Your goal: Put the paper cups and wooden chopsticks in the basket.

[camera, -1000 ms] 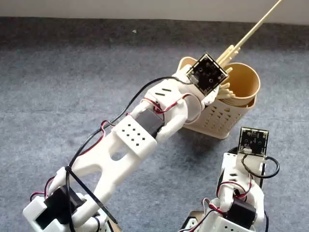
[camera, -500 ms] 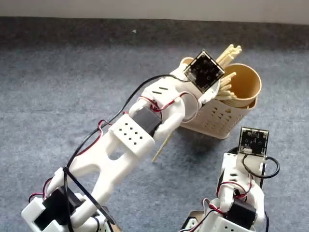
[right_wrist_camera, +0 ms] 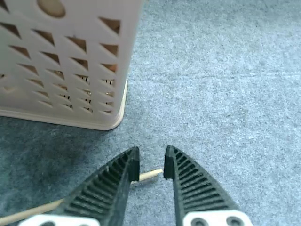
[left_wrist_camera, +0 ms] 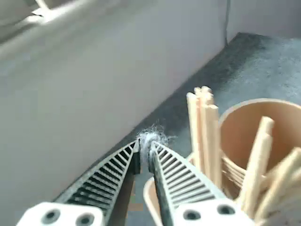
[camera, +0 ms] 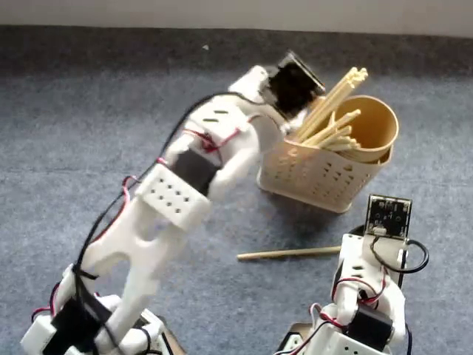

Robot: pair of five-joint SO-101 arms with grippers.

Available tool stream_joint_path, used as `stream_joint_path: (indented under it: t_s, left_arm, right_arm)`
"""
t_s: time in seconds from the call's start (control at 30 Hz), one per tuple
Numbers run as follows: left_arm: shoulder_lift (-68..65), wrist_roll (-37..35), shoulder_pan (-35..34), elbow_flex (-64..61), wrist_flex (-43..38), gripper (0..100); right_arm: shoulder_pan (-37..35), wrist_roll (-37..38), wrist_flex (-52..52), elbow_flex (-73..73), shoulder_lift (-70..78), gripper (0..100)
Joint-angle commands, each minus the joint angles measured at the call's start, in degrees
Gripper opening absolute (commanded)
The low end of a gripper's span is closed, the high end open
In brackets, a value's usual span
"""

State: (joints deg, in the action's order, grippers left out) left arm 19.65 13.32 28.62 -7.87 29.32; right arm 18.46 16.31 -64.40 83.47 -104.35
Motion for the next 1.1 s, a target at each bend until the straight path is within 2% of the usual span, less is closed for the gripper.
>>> stream_joint_path:
  t_s: [0.0, 0.17, 0.23, 0.33, 0.4, 0.47, 0.63, 0.83, 0.9, 1.07]
  left_arm:
    - [9.6, 0.4, -4.1, 9.7, 9.3, 10]
    - [15.3, 0.4, -9.6, 14.7, 20.4, 9]
    - [14.6, 0.4, -15.2, 14.5, 24.4, 10]
    - [7.3, -3.0, -24.6, 10.2, 29.3, 10]
    - [-1.1, -3.3, -26.3, 8.8, 29.5, 14]
    - [-10.4, -3.3, -26.3, 10.3, 29.5, 18]
    - [-33.2, -3.3, -22.7, 23.9, 30.6, 17]
    - [-56.1, -2.9, -16.1, 48.4, 49.7, 17]
    - [-62.1, 0.8, -14.3, 55.2, 55.6, 17]
    - [-75.7, 4.5, -12.8, 69.6, 63.2, 17]
  right_arm:
    - [-0.1, 0.6, 0.9, -0.3, -0.6, 10.3]
    - [-0.1, 0.6, 0.9, -0.4, -0.5, 10.3]
    - [-0.1, 0.9, 0.8, -0.4, -0.5, 10.3]
    - [-0.1, 3.6, -1.2, -0.5, -0.5, 10.3]
    - [-0.1, 3.5, -1.2, -0.5, -0.5, 10.3]
    - [-0.4, 3.5, -1.2, -0.4, -0.5, 10.3]
    - [-0.5, 3.5, -1.2, -0.4, -0.5, 10.3]
    - [-0.5, 3.5, -1.3, -0.3, -0.5, 10.3]
    - [-0.5, 3.5, -1.3, -0.3, -0.5, 10.3]
    - [-0.6, 3.7, -1.4, -0.3, -0.5, 10.3]
